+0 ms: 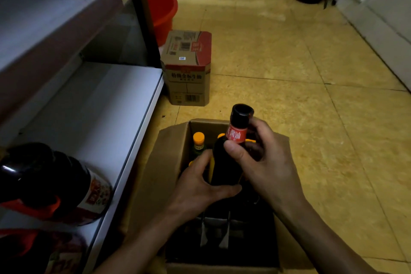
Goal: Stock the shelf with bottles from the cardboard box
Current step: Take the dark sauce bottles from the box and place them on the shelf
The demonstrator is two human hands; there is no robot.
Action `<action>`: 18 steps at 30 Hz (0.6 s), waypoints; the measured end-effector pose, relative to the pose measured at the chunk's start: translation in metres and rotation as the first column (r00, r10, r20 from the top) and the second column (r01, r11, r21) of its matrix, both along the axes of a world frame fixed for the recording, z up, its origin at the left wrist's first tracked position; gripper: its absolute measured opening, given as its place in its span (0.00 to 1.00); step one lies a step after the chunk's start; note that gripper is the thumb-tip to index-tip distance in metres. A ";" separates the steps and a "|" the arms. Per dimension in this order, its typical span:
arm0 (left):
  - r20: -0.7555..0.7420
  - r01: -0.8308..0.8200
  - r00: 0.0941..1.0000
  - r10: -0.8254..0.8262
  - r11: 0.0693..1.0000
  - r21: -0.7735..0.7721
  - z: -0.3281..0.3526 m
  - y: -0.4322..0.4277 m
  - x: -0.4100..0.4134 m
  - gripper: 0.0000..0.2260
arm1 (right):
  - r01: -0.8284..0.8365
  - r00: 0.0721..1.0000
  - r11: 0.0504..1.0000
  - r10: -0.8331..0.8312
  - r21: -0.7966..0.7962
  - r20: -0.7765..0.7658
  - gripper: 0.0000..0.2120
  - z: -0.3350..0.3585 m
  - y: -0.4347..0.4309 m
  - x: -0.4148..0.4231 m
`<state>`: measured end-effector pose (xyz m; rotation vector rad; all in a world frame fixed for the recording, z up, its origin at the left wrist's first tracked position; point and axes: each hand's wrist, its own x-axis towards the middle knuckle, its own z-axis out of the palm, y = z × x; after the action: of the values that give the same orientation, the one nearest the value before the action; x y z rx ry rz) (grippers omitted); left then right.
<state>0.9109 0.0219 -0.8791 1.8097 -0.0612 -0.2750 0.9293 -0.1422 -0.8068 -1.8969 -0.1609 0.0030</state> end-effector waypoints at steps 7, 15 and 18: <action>0.150 -0.147 0.978 0.145 0.989 0.006 0.003 -0.011 0.002 0.31 | -0.003 0.999 0.994 -0.002 -0.105 -0.044 0.34 -0.015 0.015 -0.005; -0.084 0.002 0.996 -0.004 0.999 -0.035 0.021 0.004 0.011 0.25 | 0.042 0.986 0.966 0.001 0.254 -0.168 0.33 -0.010 0.001 0.009; -0.226 0.115 0.963 -0.143 0.984 -0.132 0.030 0.012 0.012 0.25 | -0.013 0.982 0.906 0.092 0.423 -0.167 0.31 -0.009 -0.003 0.020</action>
<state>0.9226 0.0342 -0.8492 1.6469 -0.0282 -0.5665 0.9491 -0.1448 -0.8157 -1.4491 -0.0782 0.1685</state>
